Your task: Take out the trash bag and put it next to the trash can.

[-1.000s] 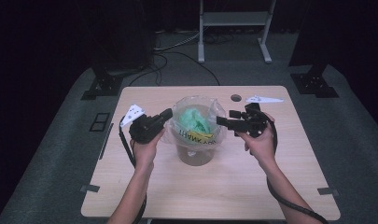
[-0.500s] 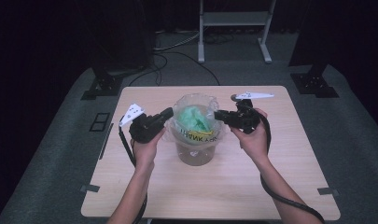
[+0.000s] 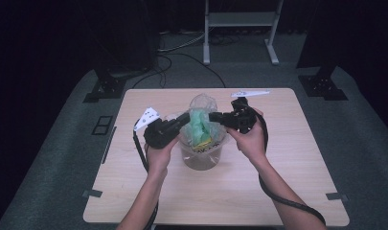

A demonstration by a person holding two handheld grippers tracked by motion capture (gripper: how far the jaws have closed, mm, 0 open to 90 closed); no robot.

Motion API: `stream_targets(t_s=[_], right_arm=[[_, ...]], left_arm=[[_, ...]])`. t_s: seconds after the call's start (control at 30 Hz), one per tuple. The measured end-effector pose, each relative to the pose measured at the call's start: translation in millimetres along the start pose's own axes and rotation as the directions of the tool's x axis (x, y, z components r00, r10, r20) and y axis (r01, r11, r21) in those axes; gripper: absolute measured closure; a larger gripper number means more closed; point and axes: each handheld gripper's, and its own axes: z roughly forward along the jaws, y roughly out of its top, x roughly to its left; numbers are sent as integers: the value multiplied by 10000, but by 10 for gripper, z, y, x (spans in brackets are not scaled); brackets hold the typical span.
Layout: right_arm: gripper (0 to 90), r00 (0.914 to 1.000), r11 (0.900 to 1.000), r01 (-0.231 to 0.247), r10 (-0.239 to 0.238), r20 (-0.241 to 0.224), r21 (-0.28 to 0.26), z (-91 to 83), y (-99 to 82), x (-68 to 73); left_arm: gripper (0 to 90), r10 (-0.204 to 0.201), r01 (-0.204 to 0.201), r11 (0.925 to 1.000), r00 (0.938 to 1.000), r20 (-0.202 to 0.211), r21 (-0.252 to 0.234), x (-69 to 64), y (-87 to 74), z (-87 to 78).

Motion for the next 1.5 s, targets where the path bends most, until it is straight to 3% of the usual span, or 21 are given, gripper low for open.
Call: stream_targets(t_s=[0.23,0.4,0.53,0.73,0.87,1.0,1.03,1.17,1.3,1.5], right_arm=[[845,9962,9982,-585,575,-651,-136,90,80,15],[840,9887,9942,-1048,1017,-1100,-232,118,105,11],[756,9763,9868,-1554,1465,-1593,-448,119,97,-22],[645,9666,9836,-1772,1678,-1937,-325,168,102,-26],[596,9682,9840,-1768,1702,-1836,-202,204,112,-2],[587,9774,9883,-1523,1509,-1481,19,250,114,43],[641,9828,9901,-1396,1401,-1206,129,265,116,61],[807,9887,9922,-1145,1187,-910,501,286,120,71],[853,9929,9934,-909,958,-700,705,289,100,72],[865,9864,9895,-1323,1372,-908,573,265,64,-9]], left_arm=[[883,329,-333,9992,9993,152,233,-91,-30,58],[883,500,-507,9979,9986,197,403,-125,-47,90],[883,480,-491,9979,9985,262,418,-150,-69,105],[883,522,-541,9973,9980,367,504,-173,-85,129],[883,556,-577,9969,9976,414,537,-188,-97,135],[883,622,-647,9964,9971,449,555,-206,-104,138],[883,657,-682,9961,9968,457,554,-212,-105,137],[861,621,-658,9959,9962,605,617,-203,-109,131],[756,458,-521,9965,9945,940,657,-198,-99,91],[610,582,-671,9949,9917,1147,749,-207,-65,-20]])
